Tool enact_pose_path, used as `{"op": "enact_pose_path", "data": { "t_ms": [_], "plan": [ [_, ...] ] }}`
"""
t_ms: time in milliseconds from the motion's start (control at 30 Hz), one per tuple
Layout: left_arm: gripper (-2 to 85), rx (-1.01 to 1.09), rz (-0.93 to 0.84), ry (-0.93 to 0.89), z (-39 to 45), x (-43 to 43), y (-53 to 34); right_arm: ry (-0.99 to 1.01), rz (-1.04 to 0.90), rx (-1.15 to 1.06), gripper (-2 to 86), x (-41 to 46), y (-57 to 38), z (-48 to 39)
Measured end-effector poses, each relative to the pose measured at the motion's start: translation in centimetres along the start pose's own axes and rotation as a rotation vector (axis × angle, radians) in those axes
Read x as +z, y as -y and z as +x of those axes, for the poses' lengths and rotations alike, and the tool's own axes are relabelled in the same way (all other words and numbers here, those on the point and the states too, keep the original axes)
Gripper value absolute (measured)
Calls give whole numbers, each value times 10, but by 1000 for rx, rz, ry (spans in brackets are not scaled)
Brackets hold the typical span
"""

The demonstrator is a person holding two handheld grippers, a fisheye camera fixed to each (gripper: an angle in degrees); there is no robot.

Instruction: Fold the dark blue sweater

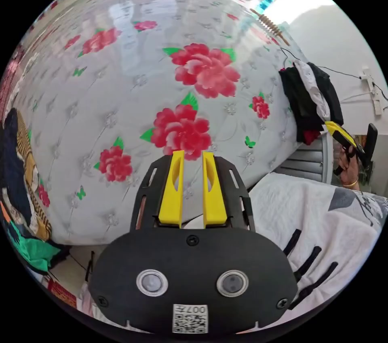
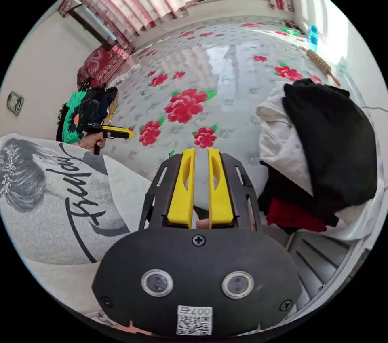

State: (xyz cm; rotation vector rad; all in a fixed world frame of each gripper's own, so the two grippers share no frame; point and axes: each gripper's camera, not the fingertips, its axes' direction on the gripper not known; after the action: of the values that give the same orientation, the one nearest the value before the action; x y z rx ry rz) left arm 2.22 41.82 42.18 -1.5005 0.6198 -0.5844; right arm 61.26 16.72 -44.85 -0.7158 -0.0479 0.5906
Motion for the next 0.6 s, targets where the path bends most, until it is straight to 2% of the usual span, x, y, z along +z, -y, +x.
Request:
{"op": "enact_pose_path", "data": {
  "t_ms": [133,267,467,600],
  "plan": [
    [86,-280,121,23,-82,-28,-66,-12,-191,-304,71,91,75,-105],
    [117,-426,232,72,-146,-60,-103,-81,-350,-501,70,172,119,-201],
    [128,-575,354,216,-252,-118,-135,-228,-638,-618,57,280,137,-285],
    [172,-661,433,301,-328,-156,-139,-254,-646,-561,47,294,152,-307]
  ]
}}
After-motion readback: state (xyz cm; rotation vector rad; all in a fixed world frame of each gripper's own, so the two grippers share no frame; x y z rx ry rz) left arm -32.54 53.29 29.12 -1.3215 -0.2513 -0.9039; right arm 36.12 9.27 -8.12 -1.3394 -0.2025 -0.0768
